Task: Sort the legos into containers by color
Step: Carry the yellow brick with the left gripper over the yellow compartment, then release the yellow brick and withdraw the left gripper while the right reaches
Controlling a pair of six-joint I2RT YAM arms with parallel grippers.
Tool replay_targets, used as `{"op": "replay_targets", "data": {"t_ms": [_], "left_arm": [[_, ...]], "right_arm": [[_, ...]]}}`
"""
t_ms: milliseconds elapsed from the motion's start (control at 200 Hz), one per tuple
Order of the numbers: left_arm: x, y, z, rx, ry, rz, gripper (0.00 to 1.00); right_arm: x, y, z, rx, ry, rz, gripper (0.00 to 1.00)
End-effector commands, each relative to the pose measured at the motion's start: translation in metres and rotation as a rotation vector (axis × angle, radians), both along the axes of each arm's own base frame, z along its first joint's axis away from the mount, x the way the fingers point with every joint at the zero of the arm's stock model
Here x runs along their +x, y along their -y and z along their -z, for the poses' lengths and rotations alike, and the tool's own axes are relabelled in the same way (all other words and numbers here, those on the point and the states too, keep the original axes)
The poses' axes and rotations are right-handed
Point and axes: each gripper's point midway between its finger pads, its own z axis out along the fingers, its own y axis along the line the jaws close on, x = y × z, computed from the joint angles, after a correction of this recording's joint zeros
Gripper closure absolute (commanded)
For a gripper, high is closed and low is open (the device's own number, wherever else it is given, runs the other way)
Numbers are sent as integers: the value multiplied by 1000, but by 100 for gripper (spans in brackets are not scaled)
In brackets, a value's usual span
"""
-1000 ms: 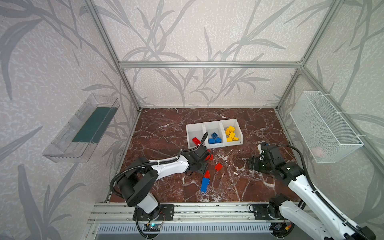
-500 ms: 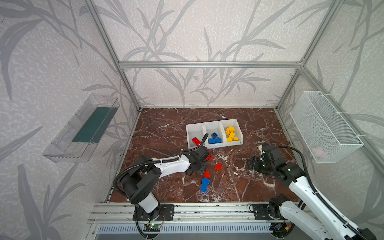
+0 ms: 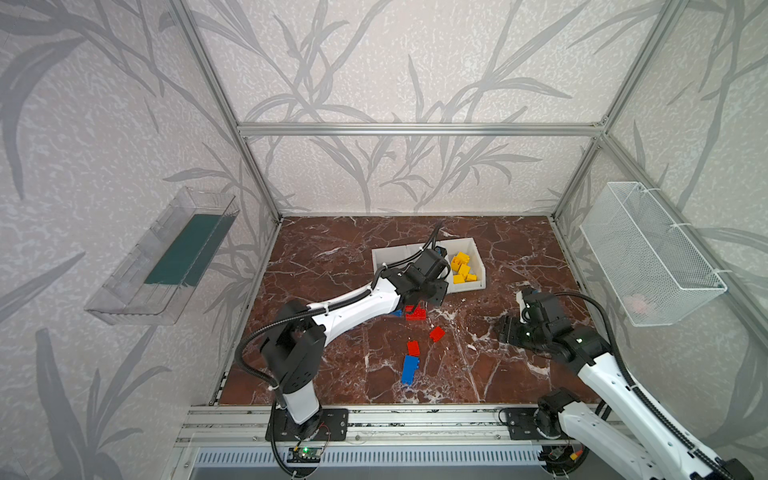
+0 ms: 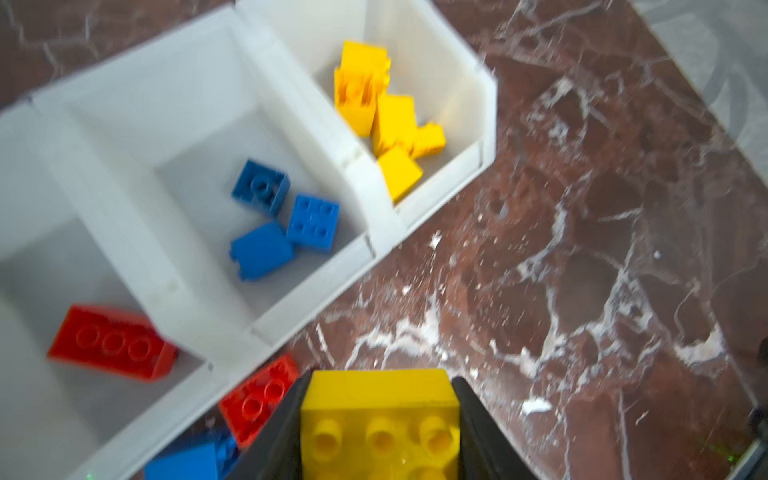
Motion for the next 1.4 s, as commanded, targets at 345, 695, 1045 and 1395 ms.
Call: {"op": "replay_targets", "data": {"t_ms": [345,695,1045,1395], "left_arm": [[89,81,9,36,49,0,58],[127,83,22,22,88,-98,53],[135,79,18,10,105,-138,29],[106,42,-31,-21,138,-148,28]], "right_arm": [[-29,-12,8,62,-37,-110,32],[-28,-23,-1,81,-52,-183,32],[-28,-21,-14,63,-49,-193,31],[-20,-21,-20,10,-27,-199,31]]}}
